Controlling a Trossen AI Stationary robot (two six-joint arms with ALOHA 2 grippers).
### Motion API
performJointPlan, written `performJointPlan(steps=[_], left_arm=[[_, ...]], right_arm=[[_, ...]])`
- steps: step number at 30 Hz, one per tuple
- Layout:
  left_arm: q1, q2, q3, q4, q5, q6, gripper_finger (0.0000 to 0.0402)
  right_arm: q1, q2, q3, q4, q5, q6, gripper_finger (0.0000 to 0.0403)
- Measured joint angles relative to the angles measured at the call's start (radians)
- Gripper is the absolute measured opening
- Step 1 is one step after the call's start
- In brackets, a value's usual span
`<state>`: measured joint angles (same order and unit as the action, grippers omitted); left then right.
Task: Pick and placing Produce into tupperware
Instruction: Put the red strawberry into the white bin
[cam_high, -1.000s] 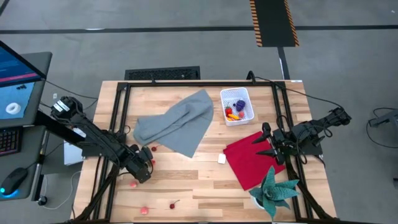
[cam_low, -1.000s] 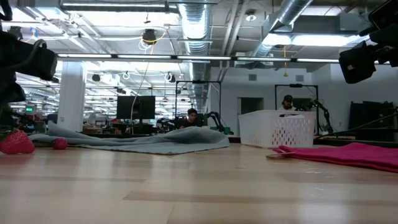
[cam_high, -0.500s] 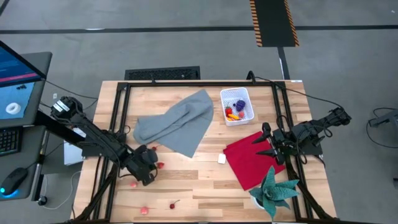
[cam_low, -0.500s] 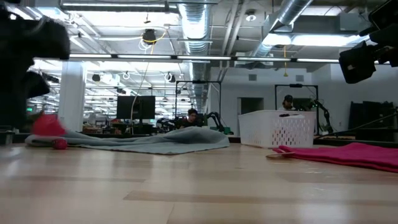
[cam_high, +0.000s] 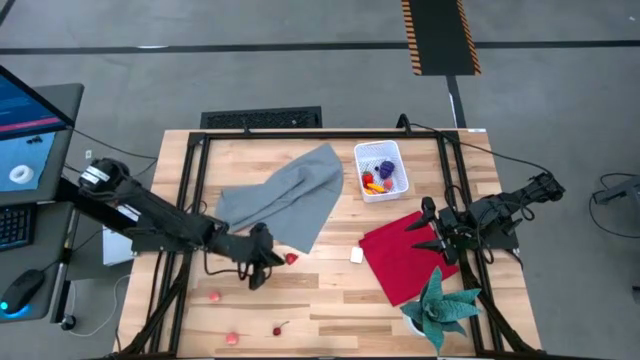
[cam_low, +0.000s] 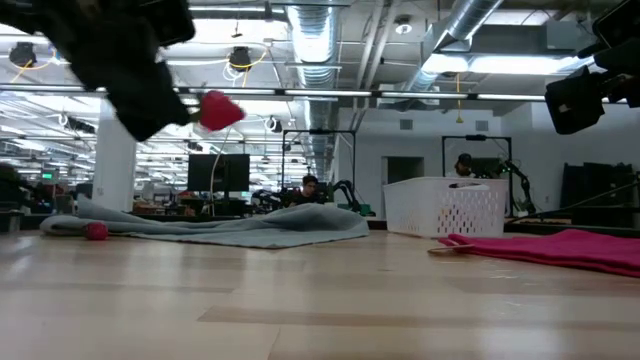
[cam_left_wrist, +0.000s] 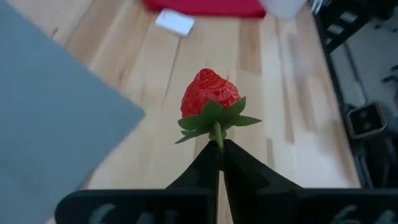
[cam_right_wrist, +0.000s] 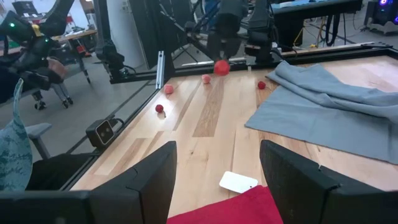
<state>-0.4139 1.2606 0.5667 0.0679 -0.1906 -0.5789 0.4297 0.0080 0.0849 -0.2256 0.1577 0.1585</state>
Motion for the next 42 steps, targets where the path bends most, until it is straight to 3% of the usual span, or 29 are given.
performJointPlan(steps=[6, 13, 20, 27, 33, 37, 42], left_arm=[[0.122, 0.004, 0.000, 0.175, 0.120, 0.093, 0.0000], [0.216, 0.113, 0.029, 0.324, 0.236, 0.151, 0.0000], [0.266, 0.334, 0.244, 0.311, 0.350, 0.251, 0.0000], [0.295, 0.503, 0.508, 0.166, 0.472, 0.351, 0.0000], [0.342, 0.526, 0.562, 0.182, 0.597, 0.373, 0.0000], [0.385, 0.526, 0.562, 0.353, 0.703, 0.300, 0.0000], [0.437, 0.526, 0.563, 0.497, 0.619, 0.198, 0.0000]], right_arm=[[0.000, 0.000, 0.000, 0.000, 0.000, 0.000, 0.0254], [0.000, 0.000, 0.000, 0.000, 0.000, 0.000, 0.0254], [0.000, 0.000, 0.000, 0.000, 0.000, 0.000, 0.0254], [0.000, 0.000, 0.000, 0.000, 0.000, 0.000, 0.0254], [0.000, 0.000, 0.000, 0.000, 0.000, 0.000, 0.0254], [0.000, 0.000, 0.000, 0.000, 0.000, 0.000, 0.0254], [0.000, 0.000, 0.000, 0.000, 0.000, 0.000, 0.0254]])
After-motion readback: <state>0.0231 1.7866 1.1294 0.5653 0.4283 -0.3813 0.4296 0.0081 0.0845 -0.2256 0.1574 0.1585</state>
